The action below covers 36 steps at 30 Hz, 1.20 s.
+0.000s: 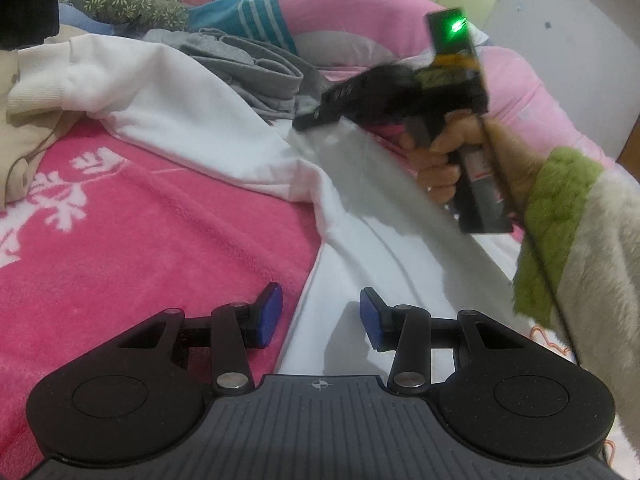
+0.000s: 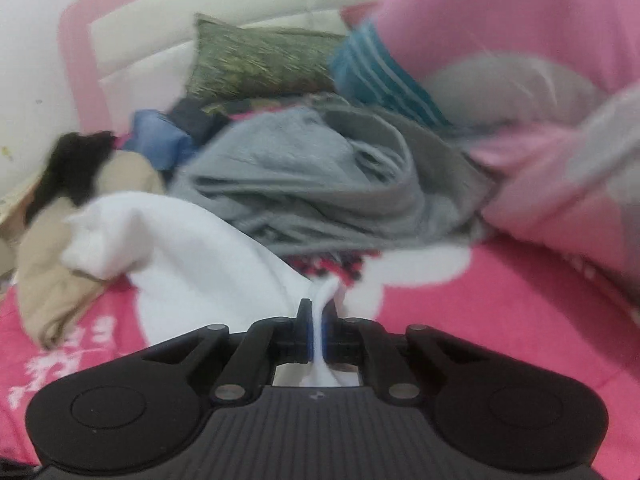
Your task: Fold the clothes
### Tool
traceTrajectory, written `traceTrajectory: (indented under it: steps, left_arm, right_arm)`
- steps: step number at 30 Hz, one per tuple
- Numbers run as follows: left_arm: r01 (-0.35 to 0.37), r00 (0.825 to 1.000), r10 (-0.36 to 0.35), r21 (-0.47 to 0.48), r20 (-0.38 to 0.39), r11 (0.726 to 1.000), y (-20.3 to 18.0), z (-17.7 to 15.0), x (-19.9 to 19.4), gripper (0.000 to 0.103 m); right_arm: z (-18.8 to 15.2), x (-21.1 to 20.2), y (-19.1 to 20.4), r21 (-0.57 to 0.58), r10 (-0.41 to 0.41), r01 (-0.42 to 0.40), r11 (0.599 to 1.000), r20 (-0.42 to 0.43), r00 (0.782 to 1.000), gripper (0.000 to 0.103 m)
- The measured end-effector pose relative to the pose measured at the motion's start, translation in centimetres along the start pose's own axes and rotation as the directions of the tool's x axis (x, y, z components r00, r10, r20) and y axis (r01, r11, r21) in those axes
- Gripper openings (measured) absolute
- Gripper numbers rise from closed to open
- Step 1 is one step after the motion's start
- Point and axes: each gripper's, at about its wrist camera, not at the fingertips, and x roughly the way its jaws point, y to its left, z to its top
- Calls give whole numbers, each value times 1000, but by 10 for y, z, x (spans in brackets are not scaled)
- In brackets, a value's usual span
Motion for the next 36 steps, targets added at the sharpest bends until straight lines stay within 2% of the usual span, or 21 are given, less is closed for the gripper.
traceTrajectory:
  steps: [1, 2, 4, 5, 7, 9, 11, 13, 15, 17, 20, 23, 24, 26, 29, 32, 33, 35, 36]
  left_arm:
    - [0, 1000, 0, 1, 1, 1000, 0, 0, 0, 43]
    - [0, 1000, 0, 1, 1, 1000, 0, 0, 0, 43]
    - [0, 1000, 0, 1, 1, 1000, 1, 0, 0, 43]
    - [-1, 1000, 1, 3, 1, 1000, 1, 0, 1, 43]
    - [-4, 1000, 4, 8, 1, 1000, 0, 0, 1, 43]
    - [-7, 1000, 7, 12, 1, 1000, 0, 1, 2, 43]
    - [-8, 1000, 8, 12, 2, 1000, 0, 1, 2, 43]
    - [-8, 1000, 8, 11, 3, 1000, 0, 1, 2, 43]
    - [-8, 1000, 8, 11, 3, 1000, 1, 2, 2, 43]
    - [-9, 1000, 9, 12, 4, 1000, 0, 1, 2, 43]
    - [-10, 1000, 10, 13, 5, 1000, 0, 1, 2, 43]
    - [-10, 1000, 10, 14, 6, 1000, -1, 0, 2, 43]
    - [-10, 1000, 10, 14, 7, 1000, -1, 0, 2, 43]
    - [-9, 1000, 9, 13, 7, 1000, 0, 0, 2, 43]
    - [-7, 1000, 7, 11, 8, 1000, 0, 0, 2, 43]
    - [-5, 1000, 5, 11, 8, 1000, 0, 1, 3, 43]
    - [-5, 1000, 5, 10, 8, 1000, 0, 1, 3, 43]
    - [-4, 1000, 4, 8, 8, 1000, 1, 1, 3, 43]
    - [-4, 1000, 4, 8, 8, 1000, 1, 1, 3, 43]
  right_arm:
    - [-1, -1, -1, -1, -18, 18, 1000, -13, 1000, 19]
    - [-1, -9, -4, 6, -30, 30, 1000, 14, 999, 26]
    - [2, -40, -12, 31, -52, 49, 998, 116, 992, 57]
    - [2, -60, -18, 47, -69, 62, 997, 173, 982, 60]
    - [0, -100, -38, 104, -133, 110, 988, 244, 961, 60]
    - [-9, -125, -55, 139, -204, 174, 975, 244, 948, 60]
    - [-23, -143, -71, 152, -270, 242, 958, 204, 941, 60]
    - [-44, -149, -79, 118, -321, 307, 944, 126, 939, 59]
    - [-67, -148, -88, 91, -375, 370, 925, 50, 926, 59]
    - [-90, -151, -105, 150, -405, 400, 904, -1, 914, 59]
    - [-118, -163, -138, 350, -405, 382, 855, -9, 914, 60]
    - [-142, -176, -171, 577, -341, 247, 778, 57, 938, 72]
    - [-148, -179, -180, 627, -324, 207, 751, 77, 943, 75]
    - [-153, -180, -191, 674, -319, 171, 719, 101, 942, 75]
    - [-143, -172, -191, 649, -260, 139, 748, 94, 961, 79]
    - [-131, -164, -169, 523, -200, 140, 841, 60, 978, 75]
    - [-127, -161, -158, 472, -196, 152, 868, 45, 980, 70]
    - [-125, -156, -142, 397, -218, 198, 896, 6, 976, 57]
    - [-125, -154, -136, 365, -262, 247, 897, -11, 965, 41]
